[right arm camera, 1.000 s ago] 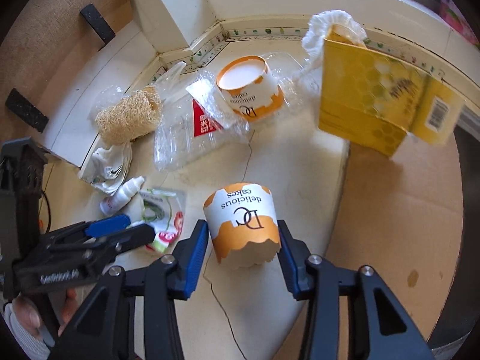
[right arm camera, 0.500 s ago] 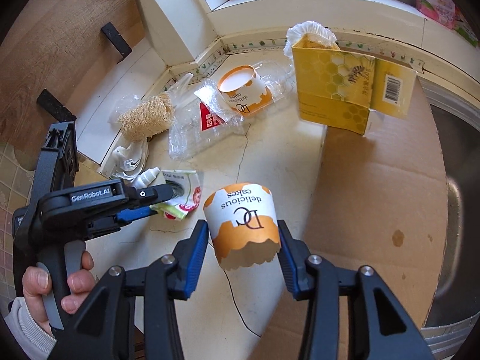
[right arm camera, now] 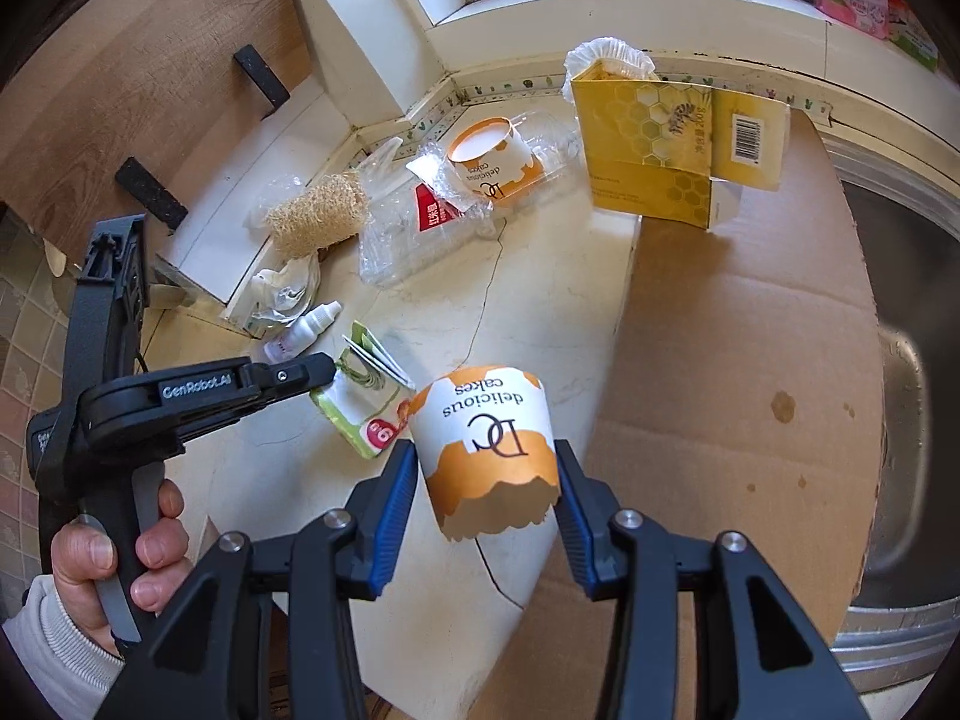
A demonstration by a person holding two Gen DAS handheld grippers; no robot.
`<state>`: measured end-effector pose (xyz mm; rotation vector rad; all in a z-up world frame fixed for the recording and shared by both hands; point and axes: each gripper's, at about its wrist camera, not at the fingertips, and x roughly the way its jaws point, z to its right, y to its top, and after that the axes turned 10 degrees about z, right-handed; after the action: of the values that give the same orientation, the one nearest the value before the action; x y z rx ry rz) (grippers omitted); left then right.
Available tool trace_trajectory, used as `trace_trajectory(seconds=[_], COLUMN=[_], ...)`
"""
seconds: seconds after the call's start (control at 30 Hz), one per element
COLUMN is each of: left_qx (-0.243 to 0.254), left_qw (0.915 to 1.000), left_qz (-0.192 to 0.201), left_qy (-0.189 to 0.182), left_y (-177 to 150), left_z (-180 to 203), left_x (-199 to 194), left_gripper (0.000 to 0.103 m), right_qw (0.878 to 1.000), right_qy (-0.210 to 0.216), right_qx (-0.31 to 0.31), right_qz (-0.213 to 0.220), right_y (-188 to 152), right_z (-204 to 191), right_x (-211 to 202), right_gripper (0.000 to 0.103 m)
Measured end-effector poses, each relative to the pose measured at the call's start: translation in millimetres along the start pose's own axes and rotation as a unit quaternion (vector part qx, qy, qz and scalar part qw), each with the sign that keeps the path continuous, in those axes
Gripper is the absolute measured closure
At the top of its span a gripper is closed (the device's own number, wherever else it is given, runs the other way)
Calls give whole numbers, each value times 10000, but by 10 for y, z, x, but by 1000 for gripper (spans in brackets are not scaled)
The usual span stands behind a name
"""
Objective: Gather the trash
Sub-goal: 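Lift the cake cup with the right tool while the left tool grasps the green wrapper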
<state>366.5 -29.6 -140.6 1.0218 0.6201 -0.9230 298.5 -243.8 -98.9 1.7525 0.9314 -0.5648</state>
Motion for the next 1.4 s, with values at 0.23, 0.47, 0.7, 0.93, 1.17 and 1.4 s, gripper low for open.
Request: trace_trajectory(seconds=[0.23, 0.47, 0.7, 0.93, 1.17, 1.4], left_qx=[378, 430, 483, 486, 205, -177], left_qw=[9992, 9990, 9988, 9987, 9996, 9995], left_qz=[147, 108, 67, -46, -129, -279], left_qy=[-58, -32, -15, 121, 176, -21], left_y=[-191, -340, -348, -336, -425, -581], left_z=[5, -77, -184, -287, -473, -581], left_x=[-472, -568, -433, -245, -248, -303], left_gripper=[103, 102, 77, 55, 47, 47], right_qw=[9998, 9995, 9993, 9993, 9992, 9991], right_qy=[169, 257, 309, 308, 325, 351], right_qx=[-6, -154, -171, -135, -105, -72], right_qz=[37, -54, -123, -179, -186, -224], right_y=[-116, -283, -401, -440, -439, -441], right_z=[-56, -168, -168, -129, -125, -104], right_x=[-153, -197, -256, -253, -241, -172], right_gripper=[59, 59, 59, 59, 59, 59])
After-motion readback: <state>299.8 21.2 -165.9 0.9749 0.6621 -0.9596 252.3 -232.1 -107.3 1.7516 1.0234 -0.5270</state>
